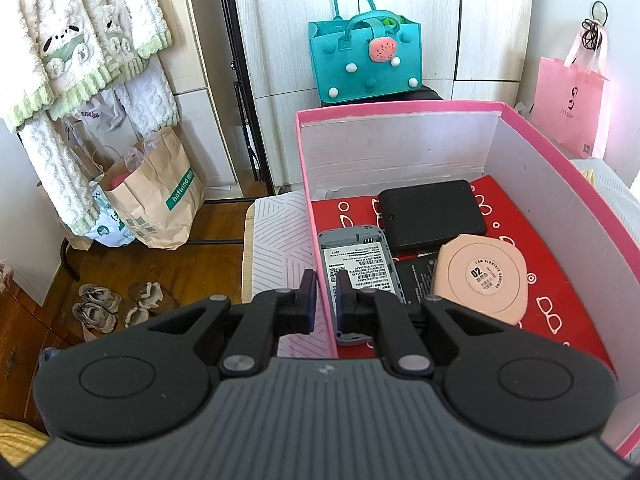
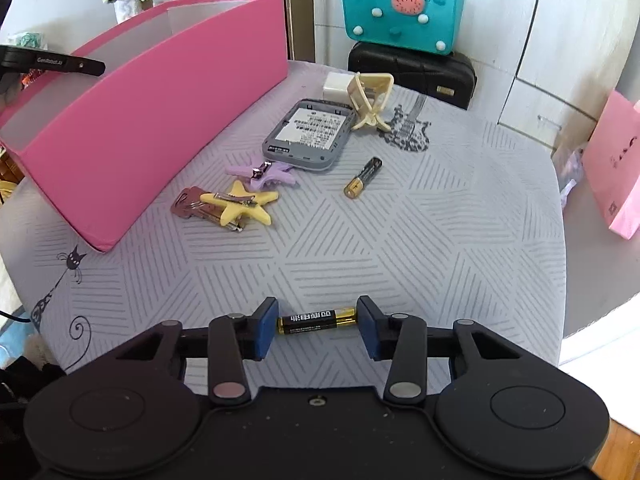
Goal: Organize rigid objects
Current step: 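Close the right gripper on the AA battery, then carry the AA battery with the right gripper into the box, then lower the AA battery into the box and open the right gripper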
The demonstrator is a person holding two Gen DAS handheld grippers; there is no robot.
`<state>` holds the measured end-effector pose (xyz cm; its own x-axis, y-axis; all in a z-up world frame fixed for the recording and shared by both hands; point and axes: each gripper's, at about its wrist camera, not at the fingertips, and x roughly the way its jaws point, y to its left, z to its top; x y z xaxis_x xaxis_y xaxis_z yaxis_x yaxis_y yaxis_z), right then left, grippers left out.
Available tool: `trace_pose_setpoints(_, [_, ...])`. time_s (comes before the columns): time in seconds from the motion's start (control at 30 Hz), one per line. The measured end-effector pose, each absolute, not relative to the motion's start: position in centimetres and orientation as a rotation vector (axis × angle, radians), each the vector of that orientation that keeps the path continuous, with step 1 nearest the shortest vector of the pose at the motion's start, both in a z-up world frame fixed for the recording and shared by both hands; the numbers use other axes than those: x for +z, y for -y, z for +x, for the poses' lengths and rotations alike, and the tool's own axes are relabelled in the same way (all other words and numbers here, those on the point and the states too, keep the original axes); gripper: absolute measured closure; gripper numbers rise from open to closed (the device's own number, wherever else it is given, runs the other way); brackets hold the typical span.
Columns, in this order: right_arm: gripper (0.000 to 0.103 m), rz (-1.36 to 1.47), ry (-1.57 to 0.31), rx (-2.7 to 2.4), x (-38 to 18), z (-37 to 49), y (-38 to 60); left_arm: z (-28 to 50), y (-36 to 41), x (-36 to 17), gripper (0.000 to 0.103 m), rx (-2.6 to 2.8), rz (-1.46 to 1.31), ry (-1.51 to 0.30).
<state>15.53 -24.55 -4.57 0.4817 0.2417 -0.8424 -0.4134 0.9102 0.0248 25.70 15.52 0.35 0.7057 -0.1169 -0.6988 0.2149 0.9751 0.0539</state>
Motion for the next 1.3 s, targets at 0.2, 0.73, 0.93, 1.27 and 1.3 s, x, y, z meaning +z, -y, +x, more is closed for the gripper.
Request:
trace_pose_setpoints(0.2, [0.055, -0.165, -0.924, 0.442, -2.8, 16.0, 23.7, 25.6, -15.7, 0.3, 0.095, -0.185, 0.139, -0.766])
trace_pose_setpoints(0.73, [0.055, -0.145, -0.663, 0.818, 5.8, 19.6, 13.6, 25.6, -16.0, 0.4, 0.095, -0.189, 0.12, -0.765])
trace_pose_setpoints(0.93, [0.055, -0.242, -0.72, 0.906, 5.1, 23.0, 7.7, 25.7, -16.0, 0.4, 0.095, -0.19, 0.113, -0.765])
trace_pose_setpoints(1.27, [0.054, -0.225, -0.947, 0.914, 2.3, 31.0, -0.5, 25.6, -16.1, 0.4, 0.096, -0.187, 0.102, -0.765])
trace_pose_setpoints(1.3, [0.054, -0.221, -0.948, 0.899, 2.1, 31.5, -0.7, 25.6, -16.1, 0.4, 0.096, -0.189, 0.098, -0.765])
